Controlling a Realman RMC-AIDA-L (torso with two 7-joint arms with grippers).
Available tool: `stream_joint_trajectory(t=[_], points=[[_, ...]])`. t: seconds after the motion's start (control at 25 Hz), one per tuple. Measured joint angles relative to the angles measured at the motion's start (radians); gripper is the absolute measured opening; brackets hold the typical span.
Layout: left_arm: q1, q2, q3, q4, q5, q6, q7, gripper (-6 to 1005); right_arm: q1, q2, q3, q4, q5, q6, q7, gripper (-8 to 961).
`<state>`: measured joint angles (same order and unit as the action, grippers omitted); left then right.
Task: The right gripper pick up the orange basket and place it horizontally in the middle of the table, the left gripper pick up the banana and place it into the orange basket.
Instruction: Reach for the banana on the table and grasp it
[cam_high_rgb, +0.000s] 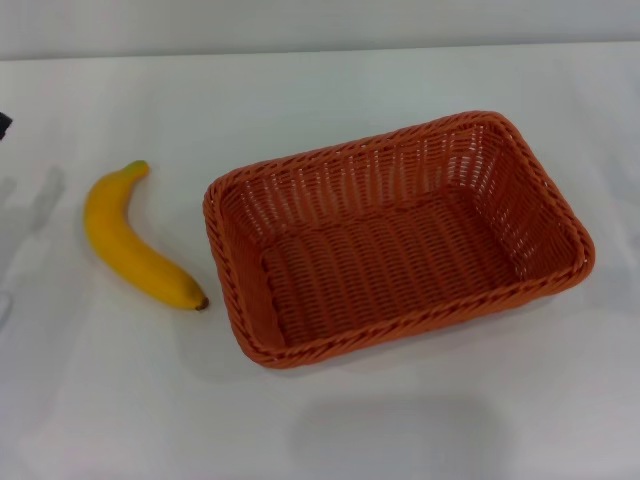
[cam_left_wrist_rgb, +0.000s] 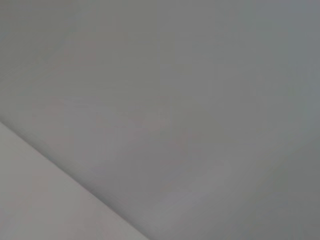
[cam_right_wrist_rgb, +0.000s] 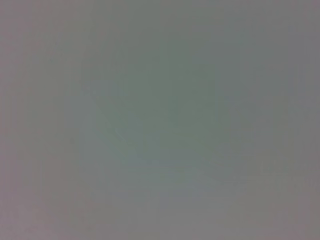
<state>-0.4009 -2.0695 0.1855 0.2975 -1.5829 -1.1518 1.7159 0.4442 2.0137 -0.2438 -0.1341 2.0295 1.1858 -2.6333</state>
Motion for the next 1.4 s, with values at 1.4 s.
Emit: stream_joint_trajectory(t=[1.4], points=[[-0.394,0.329,0.480,0.284,1.103,-0.439,-1.435,860,0.022,0.002,-0.008,0.030,0.010,-0.035,-0.001,843]])
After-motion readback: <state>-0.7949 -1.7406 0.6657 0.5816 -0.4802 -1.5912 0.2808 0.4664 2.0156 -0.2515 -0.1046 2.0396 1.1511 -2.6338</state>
